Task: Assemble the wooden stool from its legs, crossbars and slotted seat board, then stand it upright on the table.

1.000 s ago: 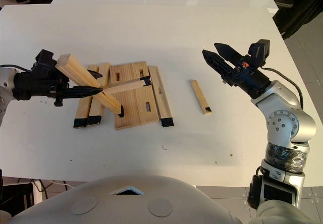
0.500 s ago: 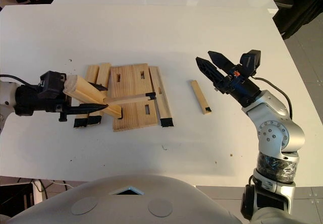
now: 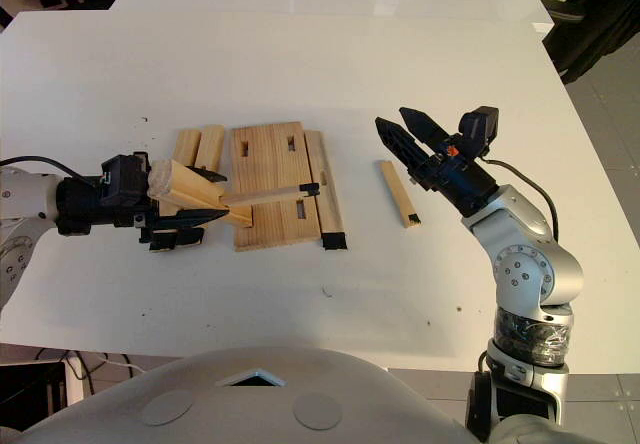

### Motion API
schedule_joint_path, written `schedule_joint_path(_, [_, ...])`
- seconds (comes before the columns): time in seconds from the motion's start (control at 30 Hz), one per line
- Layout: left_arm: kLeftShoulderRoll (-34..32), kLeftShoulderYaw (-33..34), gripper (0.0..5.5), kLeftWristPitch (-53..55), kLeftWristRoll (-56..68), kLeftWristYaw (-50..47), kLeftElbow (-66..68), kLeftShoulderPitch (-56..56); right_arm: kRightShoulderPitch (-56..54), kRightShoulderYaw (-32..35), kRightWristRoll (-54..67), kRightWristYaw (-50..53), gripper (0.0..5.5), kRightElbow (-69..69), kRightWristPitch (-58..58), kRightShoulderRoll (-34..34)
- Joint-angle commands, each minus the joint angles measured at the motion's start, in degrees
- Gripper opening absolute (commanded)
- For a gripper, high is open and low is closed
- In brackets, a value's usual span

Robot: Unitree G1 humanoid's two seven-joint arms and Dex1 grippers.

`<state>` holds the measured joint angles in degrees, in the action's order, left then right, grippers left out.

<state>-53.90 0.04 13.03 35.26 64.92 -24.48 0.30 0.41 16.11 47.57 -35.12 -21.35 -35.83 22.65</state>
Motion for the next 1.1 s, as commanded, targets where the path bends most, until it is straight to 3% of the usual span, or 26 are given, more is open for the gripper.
schedule_joint_path(0.03, [-6.6,-3.9,2.05,3.8,-6.5,5.7,7.2,4.8,-0.2,0.2,1.4,1.1,3.24,-0.8,0.0,-0.6])
schedule_joint_path(0.23, [-7.3,-5.5,2.05,1.0,-7.8,8.3,10.6,-0.7,1.1,-1.1,1.4,2.3,3.24,-1.8,0.3,-1.9])
schedule_joint_path(0.57, [-6.9,-9.0,2.05,-1.7,-11.3,4.2,7.3,7.9,-0.1,-1.8,1.6,2.4,3.24,-0.9,-0.1,-1.9])
schedule_joint_path(0.8, [-6.3,-9.8,2.04,-3.1,-11.3,3.2,9.6,5.9,-0.8,-2.5,1.1,2.9,3.24,-0.3,0.5,-2.3])
schedule_joint_path(1.0, [-2.8,-3.2,2.04,1.8,1.8,0.1,7.6,2.2,-0.4,-1.9,1.2,2.7,3.24,-0.2,0.9,-2.0])
schedule_joint_path(1.1, [-2.3,1.1,2.64,5.4,7.8,-0.5,7.5,1.2,-0.4,-1.8,1.2,2.8,3.24,-0.1,1.0,-2.0])
